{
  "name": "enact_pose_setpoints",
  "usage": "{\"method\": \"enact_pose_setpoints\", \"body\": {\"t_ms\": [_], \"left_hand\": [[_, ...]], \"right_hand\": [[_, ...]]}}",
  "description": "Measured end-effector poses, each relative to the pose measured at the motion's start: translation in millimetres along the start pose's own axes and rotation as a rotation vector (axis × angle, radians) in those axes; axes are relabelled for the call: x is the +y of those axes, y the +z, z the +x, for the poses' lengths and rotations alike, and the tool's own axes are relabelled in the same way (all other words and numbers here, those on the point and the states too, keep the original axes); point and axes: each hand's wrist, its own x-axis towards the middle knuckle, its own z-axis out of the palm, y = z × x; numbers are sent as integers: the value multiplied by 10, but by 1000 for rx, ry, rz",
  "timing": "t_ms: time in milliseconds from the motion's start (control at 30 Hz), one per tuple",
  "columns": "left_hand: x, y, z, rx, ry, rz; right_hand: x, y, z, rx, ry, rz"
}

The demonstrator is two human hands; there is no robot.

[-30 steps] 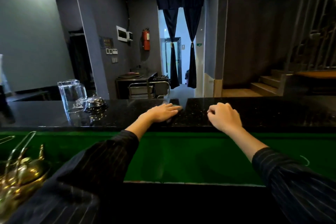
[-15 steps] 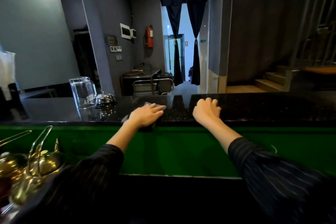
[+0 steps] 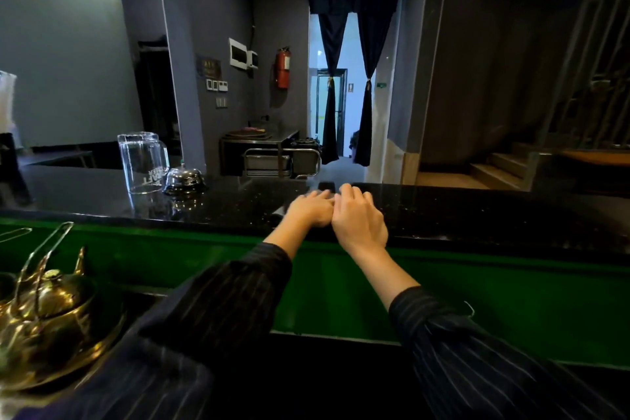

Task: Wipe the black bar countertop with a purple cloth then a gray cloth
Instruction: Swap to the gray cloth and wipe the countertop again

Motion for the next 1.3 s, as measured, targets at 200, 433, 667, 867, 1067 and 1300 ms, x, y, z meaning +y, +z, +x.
{"method": "enact_pose_setpoints", "body": {"t_ms": [200,433,667,867,1067,1300], "left_hand": [[412,-1,-244,14,202,26],[382,-43,-441,38,129,-127],[1137,31,256,-8,116,32],[1937,60,297,-13,242,47],[2031,-21,-253,40,280,-190],[1800,106,-753,268,354,-296]], "right_hand": [[425,-408,106,-112,225,506],[1598,-930,-191,-118,75,-279],[1629,-846,-301,-65,15,-402],[1633,-1007,-197,-236,184,-59],[1686,-1264,-137,-338,360,404],[1644,-1365,-461,-480,-19,147]]}}
